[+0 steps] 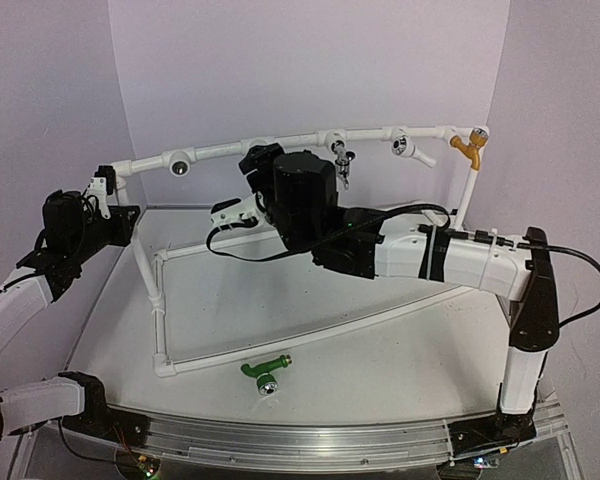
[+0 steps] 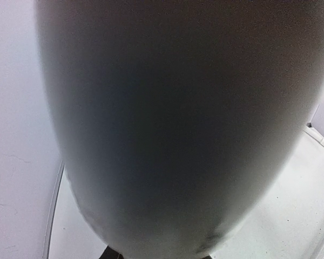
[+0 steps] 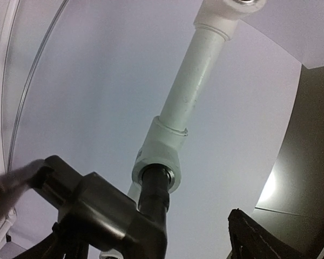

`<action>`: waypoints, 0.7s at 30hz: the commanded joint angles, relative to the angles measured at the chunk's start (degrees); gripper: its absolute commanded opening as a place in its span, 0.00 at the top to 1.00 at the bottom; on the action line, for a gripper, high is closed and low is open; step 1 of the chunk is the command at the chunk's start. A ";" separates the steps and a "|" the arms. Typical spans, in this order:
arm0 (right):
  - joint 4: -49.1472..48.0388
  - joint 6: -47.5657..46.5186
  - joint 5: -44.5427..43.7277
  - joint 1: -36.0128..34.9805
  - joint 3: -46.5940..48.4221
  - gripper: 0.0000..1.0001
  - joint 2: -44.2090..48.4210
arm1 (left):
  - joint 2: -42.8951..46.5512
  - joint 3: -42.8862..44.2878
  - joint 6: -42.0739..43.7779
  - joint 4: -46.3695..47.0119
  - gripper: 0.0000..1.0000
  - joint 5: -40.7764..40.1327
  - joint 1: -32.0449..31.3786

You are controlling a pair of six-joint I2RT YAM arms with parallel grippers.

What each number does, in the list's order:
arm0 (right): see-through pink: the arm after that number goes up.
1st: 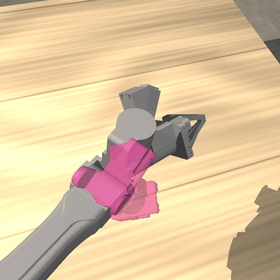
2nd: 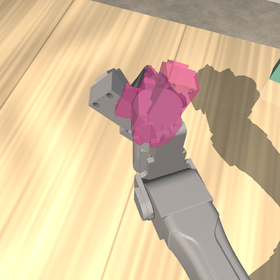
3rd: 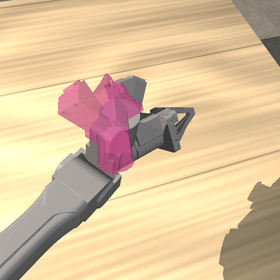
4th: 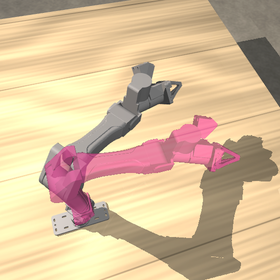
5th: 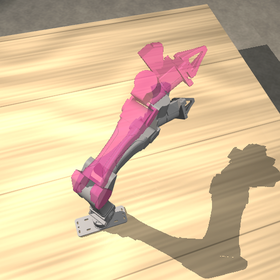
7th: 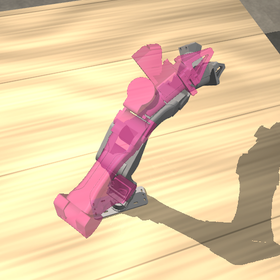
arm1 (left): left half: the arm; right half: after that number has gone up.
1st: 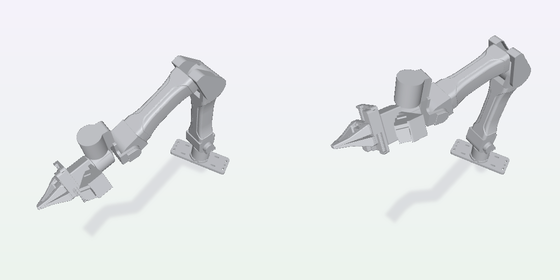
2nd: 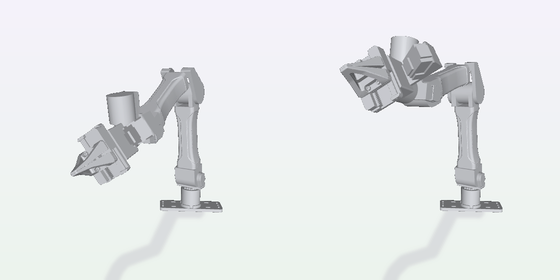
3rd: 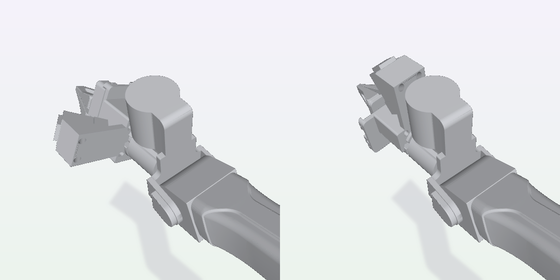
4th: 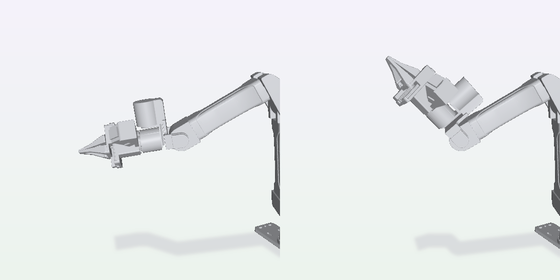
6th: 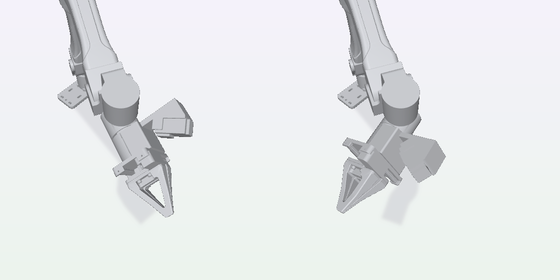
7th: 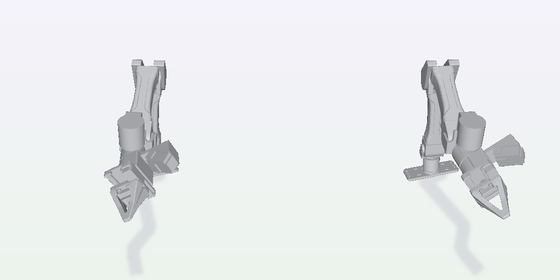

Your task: Install the water faucets

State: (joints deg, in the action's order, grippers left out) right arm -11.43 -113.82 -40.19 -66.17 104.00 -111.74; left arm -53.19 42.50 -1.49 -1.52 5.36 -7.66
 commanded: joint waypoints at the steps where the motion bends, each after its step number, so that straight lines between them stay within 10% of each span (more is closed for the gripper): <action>1: -2.97 0.50 -0.82 0.68 3.57 0.23 -2.57 | 0.51 0.83 -4.23 -3.06 1.00 1.17 0.13; 11: -1.77 26.43 -0.29 1.03 7.70 0.86 -5.73 | 0.34 0.86 -4.23 -3.05 1.00 1.28 0.19; 21: -1.17 93.63 1.85 4.56 8.26 1.00 -2.49 | 0.00 0.86 -4.33 -3.10 1.00 1.26 0.19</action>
State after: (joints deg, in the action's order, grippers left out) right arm -8.63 -60.74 -42.45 -65.27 112.10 -117.26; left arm -53.44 42.41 -1.96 -0.72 4.31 -7.03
